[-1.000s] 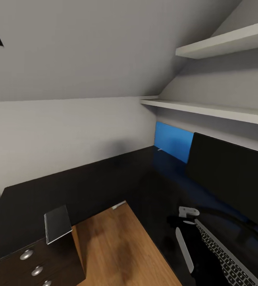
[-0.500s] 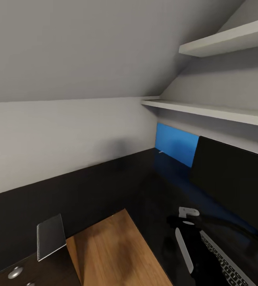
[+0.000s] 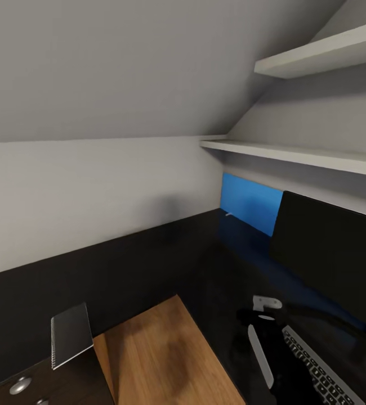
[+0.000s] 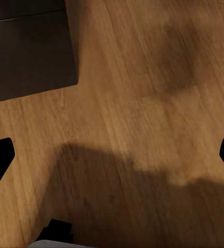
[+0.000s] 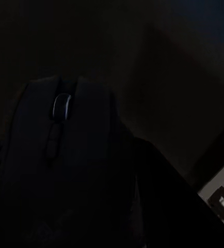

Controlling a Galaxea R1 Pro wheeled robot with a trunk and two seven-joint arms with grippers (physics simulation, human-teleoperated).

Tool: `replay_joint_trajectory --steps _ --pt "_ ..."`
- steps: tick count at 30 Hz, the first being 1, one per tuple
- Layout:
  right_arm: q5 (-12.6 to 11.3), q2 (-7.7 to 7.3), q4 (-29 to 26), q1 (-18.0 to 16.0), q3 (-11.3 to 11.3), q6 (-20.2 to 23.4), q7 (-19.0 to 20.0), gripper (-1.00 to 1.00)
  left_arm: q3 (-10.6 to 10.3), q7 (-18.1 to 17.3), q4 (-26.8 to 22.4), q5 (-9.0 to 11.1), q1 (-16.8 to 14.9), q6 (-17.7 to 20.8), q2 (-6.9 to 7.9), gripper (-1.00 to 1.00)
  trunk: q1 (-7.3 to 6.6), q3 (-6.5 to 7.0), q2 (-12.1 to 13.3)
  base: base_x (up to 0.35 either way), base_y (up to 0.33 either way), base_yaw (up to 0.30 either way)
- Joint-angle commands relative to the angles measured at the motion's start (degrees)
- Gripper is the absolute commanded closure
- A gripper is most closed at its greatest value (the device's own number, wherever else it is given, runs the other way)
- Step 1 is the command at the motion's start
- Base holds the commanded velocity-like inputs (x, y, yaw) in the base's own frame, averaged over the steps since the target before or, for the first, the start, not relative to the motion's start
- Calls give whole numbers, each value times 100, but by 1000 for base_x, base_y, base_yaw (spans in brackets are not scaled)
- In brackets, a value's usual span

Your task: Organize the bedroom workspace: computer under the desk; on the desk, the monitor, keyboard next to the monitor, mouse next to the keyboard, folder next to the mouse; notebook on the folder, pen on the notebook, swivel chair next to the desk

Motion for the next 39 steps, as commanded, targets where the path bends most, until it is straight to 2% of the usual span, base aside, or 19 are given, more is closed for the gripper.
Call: replay_joint_trajectory --steps 1,8,33,39 --pt "-46 4 57 -7 -3 14 -44 100 -48 49 0 29 -5 -25 3 -100 23 -25 -46 0 0 0" --pt "-44 4 303 -21 -1 15 -43 100 -46 55 -1 30 -5 -22 2 -100 177 -151 -327 0 0 0" --pt "-38 20 320 -22 10 13 -44 100 -35 55 -1 34 -5 -31 2 -100 726 -600 -1329 0 0 0" --pt "-37 21 320 -22 16 14 -44 100 -37 41 -1 32 -5 -31 9 -100 726 -600 -1329 0 0 0"
